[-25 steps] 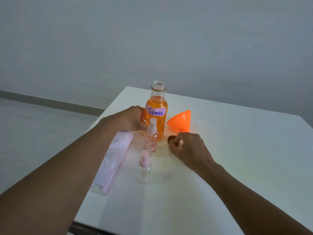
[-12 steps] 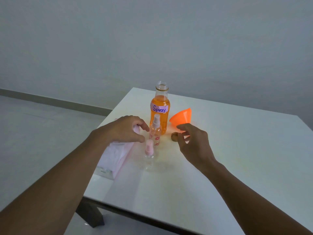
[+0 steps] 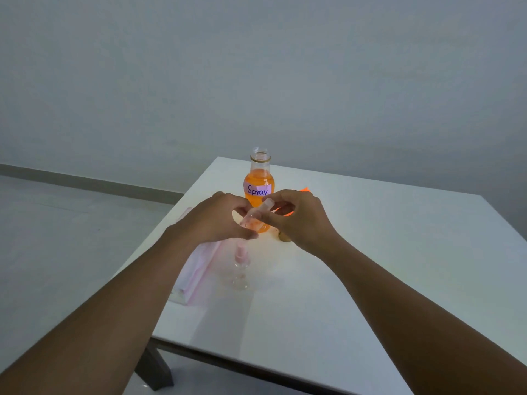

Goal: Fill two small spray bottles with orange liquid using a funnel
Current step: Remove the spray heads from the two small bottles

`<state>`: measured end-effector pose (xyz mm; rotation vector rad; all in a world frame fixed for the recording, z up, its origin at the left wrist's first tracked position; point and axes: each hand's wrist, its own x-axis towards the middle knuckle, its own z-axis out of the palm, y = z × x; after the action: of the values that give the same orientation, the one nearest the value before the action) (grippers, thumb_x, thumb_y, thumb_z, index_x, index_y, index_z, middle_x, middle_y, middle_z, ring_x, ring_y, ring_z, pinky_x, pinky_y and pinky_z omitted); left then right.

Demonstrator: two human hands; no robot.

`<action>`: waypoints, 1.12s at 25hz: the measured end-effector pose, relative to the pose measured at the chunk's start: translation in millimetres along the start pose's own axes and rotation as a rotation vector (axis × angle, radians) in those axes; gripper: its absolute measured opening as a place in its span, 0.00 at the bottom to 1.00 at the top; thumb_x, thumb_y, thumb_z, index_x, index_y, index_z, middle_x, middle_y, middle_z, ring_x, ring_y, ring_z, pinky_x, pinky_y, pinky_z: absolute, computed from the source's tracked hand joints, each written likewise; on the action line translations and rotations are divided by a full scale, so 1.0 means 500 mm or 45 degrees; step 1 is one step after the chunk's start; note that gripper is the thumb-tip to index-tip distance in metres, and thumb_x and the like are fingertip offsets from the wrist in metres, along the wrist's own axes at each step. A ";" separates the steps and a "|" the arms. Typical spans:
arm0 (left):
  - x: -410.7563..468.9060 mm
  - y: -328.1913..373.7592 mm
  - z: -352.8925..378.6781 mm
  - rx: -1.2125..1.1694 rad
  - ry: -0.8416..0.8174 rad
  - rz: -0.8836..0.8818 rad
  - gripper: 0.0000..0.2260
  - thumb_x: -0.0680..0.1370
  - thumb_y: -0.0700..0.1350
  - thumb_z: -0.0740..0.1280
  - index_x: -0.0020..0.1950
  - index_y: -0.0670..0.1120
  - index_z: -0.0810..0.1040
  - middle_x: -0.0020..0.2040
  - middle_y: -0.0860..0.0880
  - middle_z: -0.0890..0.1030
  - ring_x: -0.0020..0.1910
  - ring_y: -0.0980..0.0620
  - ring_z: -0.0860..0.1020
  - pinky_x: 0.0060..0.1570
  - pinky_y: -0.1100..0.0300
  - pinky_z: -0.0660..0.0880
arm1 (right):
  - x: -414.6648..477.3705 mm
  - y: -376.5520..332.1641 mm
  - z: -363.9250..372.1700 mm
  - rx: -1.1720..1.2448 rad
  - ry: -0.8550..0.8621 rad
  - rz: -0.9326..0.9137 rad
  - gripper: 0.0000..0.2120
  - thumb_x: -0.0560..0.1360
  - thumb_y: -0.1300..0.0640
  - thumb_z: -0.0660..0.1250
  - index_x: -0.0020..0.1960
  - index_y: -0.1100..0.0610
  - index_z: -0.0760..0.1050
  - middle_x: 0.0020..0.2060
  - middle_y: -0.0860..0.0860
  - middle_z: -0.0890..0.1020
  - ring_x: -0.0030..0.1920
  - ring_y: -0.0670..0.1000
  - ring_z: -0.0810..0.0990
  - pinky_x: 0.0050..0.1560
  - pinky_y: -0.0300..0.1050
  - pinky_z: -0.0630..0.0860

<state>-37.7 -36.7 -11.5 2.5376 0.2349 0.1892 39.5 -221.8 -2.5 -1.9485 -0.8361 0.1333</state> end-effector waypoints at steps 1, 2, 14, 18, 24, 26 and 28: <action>0.000 0.009 -0.014 -0.012 0.005 0.032 0.17 0.62 0.57 0.78 0.47 0.55 0.82 0.44 0.59 0.84 0.48 0.58 0.80 0.52 0.49 0.78 | -0.002 -0.007 -0.007 0.032 0.017 -0.035 0.11 0.70 0.50 0.81 0.48 0.55 0.86 0.43 0.46 0.88 0.41 0.43 0.85 0.40 0.30 0.77; 0.001 0.019 -0.029 -0.020 0.021 0.064 0.17 0.61 0.56 0.78 0.46 0.54 0.82 0.43 0.57 0.84 0.48 0.57 0.80 0.52 0.48 0.78 | -0.005 -0.013 -0.015 0.068 0.038 -0.059 0.11 0.69 0.50 0.82 0.45 0.55 0.86 0.43 0.46 0.88 0.40 0.44 0.85 0.40 0.31 0.77; -0.054 0.297 0.004 -0.333 -0.161 0.284 0.10 0.70 0.57 0.76 0.36 0.56 0.79 0.38 0.50 0.85 0.40 0.50 0.85 0.46 0.48 0.82 | -0.142 -0.033 -0.247 0.461 0.201 -0.056 0.05 0.76 0.60 0.74 0.42 0.59 0.84 0.43 0.47 0.85 0.34 0.40 0.78 0.42 0.39 0.76; -0.067 0.354 0.111 -0.521 -0.362 0.309 0.05 0.73 0.53 0.75 0.43 0.54 0.83 0.42 0.48 0.86 0.42 0.47 0.85 0.51 0.42 0.81 | -0.227 0.043 -0.317 0.472 0.117 -0.031 0.08 0.76 0.60 0.73 0.39 0.59 0.83 0.46 0.49 0.86 0.43 0.48 0.82 0.50 0.46 0.78; -0.116 0.384 0.255 -0.875 -0.536 0.197 0.10 0.76 0.44 0.73 0.54 0.41 0.83 0.44 0.39 0.84 0.41 0.47 0.84 0.47 0.55 0.81 | -0.319 0.160 -0.386 0.661 -0.178 0.156 0.21 0.76 0.60 0.70 0.69 0.56 0.77 0.60 0.53 0.86 0.64 0.52 0.82 0.66 0.49 0.74; -0.124 0.381 0.300 -0.912 -0.442 0.209 0.10 0.75 0.48 0.74 0.51 0.44 0.84 0.42 0.43 0.83 0.41 0.47 0.82 0.49 0.51 0.81 | -0.339 0.192 -0.400 0.748 -0.123 0.224 0.32 0.76 0.59 0.69 0.79 0.51 0.64 0.66 0.53 0.83 0.69 0.54 0.79 0.72 0.53 0.70; -0.117 0.382 0.326 -0.839 -0.349 0.245 0.11 0.74 0.53 0.74 0.48 0.47 0.83 0.41 0.48 0.83 0.42 0.46 0.82 0.50 0.45 0.80 | -0.347 0.200 -0.408 0.695 -0.021 0.236 0.33 0.74 0.53 0.72 0.78 0.49 0.67 0.65 0.51 0.83 0.67 0.54 0.81 0.70 0.56 0.73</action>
<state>-40.5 -292.7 -43.1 1.8953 -0.1609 -0.0133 43.9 -506.9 -21.0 -1.5026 -0.5524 0.4415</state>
